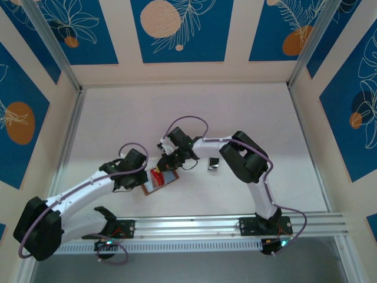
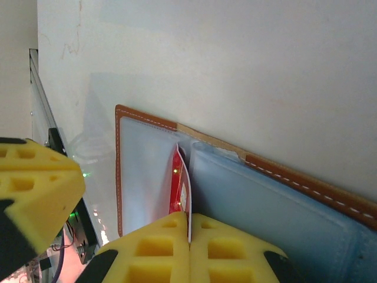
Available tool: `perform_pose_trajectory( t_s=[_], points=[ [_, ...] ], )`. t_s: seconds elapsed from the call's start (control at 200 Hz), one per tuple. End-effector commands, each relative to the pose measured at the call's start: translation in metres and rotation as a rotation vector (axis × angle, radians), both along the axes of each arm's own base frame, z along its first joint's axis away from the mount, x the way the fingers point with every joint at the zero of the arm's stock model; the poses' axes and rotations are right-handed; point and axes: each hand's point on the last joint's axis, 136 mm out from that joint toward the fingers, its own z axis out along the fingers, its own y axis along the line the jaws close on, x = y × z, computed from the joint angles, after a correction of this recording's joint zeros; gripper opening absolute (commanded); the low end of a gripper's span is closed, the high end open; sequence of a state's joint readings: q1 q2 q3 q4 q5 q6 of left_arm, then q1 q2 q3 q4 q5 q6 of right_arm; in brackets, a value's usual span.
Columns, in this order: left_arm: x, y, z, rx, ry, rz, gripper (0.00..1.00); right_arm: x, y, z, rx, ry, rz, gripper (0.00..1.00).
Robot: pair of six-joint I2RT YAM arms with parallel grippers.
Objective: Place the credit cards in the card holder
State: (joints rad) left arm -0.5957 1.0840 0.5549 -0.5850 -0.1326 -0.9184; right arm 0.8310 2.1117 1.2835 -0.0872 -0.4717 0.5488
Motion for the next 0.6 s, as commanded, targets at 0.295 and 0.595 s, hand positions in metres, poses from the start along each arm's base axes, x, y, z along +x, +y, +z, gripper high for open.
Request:
perform_pose_trajectory(
  t_s=[0.295, 0.595],
  points=[
    [-0.004, 0.006, -0.040, 0.052, 0.122, 0.008, 0.12, -0.022, -0.014, -0.026, -0.098, 0.066, 0.053, 0.00],
    [-0.002, 0.006, -0.052, 0.078, 0.138, -0.013, 0.12, -0.028, -0.020, -0.028, -0.118, 0.097, 0.082, 0.00]
  ],
)
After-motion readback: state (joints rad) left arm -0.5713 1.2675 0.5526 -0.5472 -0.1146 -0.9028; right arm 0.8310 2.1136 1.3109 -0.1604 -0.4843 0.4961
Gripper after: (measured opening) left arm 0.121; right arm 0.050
